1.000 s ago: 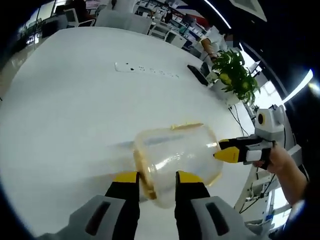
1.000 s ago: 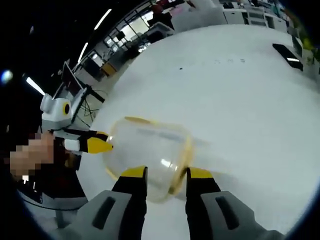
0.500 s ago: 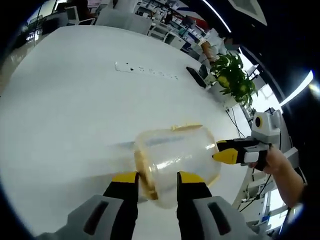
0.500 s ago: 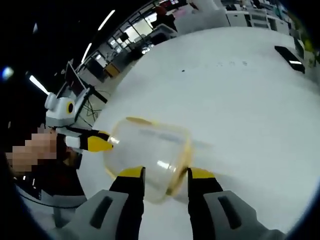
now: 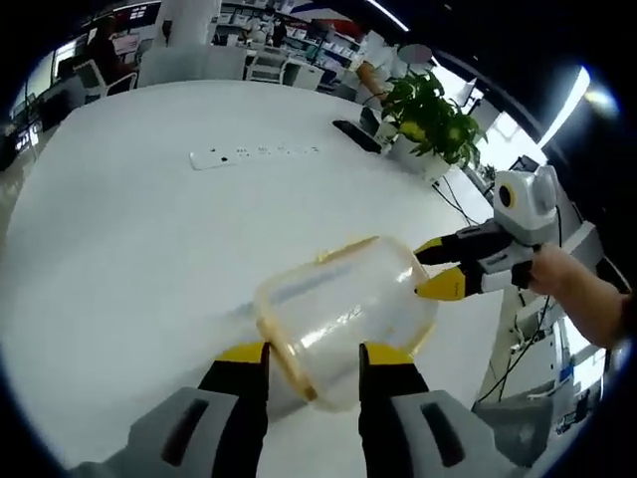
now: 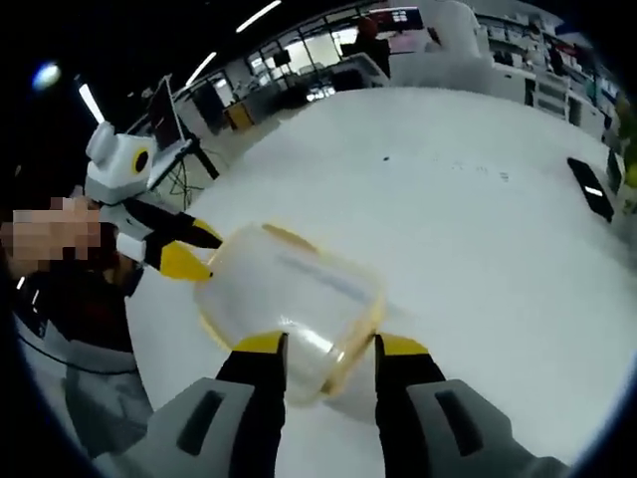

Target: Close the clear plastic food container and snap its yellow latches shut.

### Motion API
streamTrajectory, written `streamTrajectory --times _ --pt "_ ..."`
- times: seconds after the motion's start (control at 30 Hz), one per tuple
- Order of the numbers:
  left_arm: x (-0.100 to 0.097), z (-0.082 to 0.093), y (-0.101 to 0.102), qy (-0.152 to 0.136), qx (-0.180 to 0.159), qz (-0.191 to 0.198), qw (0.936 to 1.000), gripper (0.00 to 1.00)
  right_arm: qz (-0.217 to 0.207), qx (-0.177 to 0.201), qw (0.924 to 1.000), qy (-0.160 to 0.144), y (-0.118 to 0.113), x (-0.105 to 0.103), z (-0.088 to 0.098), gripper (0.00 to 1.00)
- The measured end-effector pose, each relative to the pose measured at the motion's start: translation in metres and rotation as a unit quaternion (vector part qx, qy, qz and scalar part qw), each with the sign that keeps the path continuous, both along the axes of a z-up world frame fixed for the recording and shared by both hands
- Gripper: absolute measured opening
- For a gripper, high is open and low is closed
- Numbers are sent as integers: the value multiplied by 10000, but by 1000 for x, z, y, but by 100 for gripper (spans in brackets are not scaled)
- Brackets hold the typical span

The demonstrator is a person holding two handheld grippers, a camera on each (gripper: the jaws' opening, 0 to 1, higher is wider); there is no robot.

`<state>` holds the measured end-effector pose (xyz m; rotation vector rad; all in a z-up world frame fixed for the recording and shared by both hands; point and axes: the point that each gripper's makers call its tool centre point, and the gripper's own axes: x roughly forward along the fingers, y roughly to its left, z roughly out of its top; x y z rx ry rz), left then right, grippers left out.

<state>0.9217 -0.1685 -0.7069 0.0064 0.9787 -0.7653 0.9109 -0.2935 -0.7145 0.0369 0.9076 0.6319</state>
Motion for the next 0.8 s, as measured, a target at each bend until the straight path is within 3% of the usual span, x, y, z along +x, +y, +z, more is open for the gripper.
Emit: streamTrajectory --times 0.13,0.23,0.43,0.57,0.8 --pt "4 9 -2 -432 100 -532 9976 28 91 -113 9999 -90 -1 3 2 30" --pt "8 16 -7 -646 98 -687 9955 26 197 -241 9993 -187 -1 5 4 28" --pt "12 20 -20 -1157 392 -1398 9826 26 404 -212 9974 -552 6 12 15 23" --pt "11 19 -27 -1207 390 -1675 9777 25 606 -196 9947 -808 15 17 22 20" --pt "9 14 -31 -1282 558 -2025 9692 23 886 -260 9920 -864 27 17 18 18"
